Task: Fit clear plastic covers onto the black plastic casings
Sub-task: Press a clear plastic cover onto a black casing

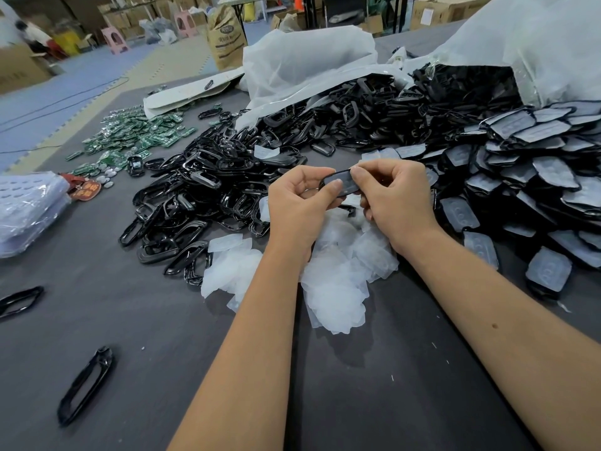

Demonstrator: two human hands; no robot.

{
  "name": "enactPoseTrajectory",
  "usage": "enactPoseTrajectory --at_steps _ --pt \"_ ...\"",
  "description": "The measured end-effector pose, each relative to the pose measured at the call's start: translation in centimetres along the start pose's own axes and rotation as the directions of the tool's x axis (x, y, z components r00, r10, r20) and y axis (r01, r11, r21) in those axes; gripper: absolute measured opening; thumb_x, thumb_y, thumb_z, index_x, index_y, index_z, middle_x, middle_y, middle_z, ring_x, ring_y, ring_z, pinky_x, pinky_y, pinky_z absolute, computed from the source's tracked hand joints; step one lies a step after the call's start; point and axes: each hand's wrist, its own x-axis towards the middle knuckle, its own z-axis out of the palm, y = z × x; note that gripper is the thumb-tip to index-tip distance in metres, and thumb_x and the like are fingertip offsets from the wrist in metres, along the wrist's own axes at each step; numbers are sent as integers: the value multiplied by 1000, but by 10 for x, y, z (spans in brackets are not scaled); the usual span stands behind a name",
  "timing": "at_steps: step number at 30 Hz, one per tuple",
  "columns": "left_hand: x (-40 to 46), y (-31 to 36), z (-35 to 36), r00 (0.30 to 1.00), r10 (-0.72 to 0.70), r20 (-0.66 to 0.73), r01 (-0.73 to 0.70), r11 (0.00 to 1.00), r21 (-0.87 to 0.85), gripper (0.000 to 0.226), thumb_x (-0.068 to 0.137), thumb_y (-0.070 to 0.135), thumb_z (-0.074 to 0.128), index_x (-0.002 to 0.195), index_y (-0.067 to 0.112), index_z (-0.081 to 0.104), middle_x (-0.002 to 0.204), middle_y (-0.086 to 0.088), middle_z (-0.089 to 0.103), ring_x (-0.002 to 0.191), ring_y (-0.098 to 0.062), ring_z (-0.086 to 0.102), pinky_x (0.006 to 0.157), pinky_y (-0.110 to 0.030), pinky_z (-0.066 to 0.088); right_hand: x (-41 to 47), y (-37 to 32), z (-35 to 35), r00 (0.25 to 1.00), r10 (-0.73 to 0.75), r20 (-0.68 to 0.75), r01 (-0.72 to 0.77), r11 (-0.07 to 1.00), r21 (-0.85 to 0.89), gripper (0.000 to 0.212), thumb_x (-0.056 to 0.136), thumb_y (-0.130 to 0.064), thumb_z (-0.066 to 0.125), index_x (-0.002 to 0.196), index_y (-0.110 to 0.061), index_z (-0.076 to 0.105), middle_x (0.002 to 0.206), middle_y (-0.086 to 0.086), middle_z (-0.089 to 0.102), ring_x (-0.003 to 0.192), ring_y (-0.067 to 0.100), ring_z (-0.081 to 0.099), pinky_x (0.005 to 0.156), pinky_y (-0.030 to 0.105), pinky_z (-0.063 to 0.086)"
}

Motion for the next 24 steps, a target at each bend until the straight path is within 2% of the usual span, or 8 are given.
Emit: enactPoseTrajectory --at_steps 3,7,12,15,17,19,22,24 --pt "1 0 -2 1000 -16 12 16 1000 3 18 87 -7 75 92 10 75 78 -2 76 76 -17 74 67 -22 58 -1 0 -1 1000 -14 -2 14 1000 -5 11 95 -20 72 86 -26 76 56 -6 67 43 10 58 49 23 45" --pt "1 1 -3 999 -52 15 52 998 -24 18 88 -8 73 96 8 76 77 -3 76 72 -13 72 66 -21 57 -2 -1 -1 999 -44 1 44 999 -20 11 96 -11 69 104 -19 65 65 4 67 48 20 65 48 28 50" --pt "1 5 -3 994 -110 -11 108 989 -104 17 88 -11 71 99 2 75 72 -3 73 65 -10 68 64 -18 56 -7 -7 0 990 -138 24 140 986 -86 7 99 -9 64 97 -16 62 63 3 65 47 25 66 44 41 56" --pt "2 9 -4 976 -199 -84 176 957 -229 16 88 -11 69 96 0 75 72 -7 70 62 -14 65 59 -16 53 -9 -11 4 968 -244 59 251 954 -161 12 101 -13 64 103 -15 76 76 0 71 59 16 69 59 38 60" --pt "4 12 -6 958 -258 -127 208 926 -314 13 90 -9 66 93 0 74 69 -7 70 58 -13 65 53 -14 50 -11 -13 7 941 -321 110 338 913 -229 16 100 -14 67 111 -12 79 93 1 73 77 13 69 75 27 57" --pt "6 14 -9 945 -296 -140 222 894 -388 10 93 -6 62 94 -1 71 67 -6 68 53 -10 63 50 -13 49 -12 -15 8 920 -348 177 385 884 -264 22 96 -15 74 117 -10 78 102 5 70 84 16 65 81 18 50" --pt "7 16 -10 942 -310 -127 227 870 -437 8 96 3 63 96 -3 69 67 -7 65 53 -10 59 51 -14 48 -12 -14 9 907 -362 215 412 869 -274 26 92 -12 78 118 -8 78 106 10 66 89 23 64 86 29 53" --pt "6 16 -8 949 -298 -100 230 875 -426 24 100 22 66 92 -1 68 68 -8 64 55 -11 60 52 -15 50 -12 -14 7 911 -373 177 409 869 -277 20 94 -12 76 113 -8 79 105 10 65 92 23 63 86 35 54"
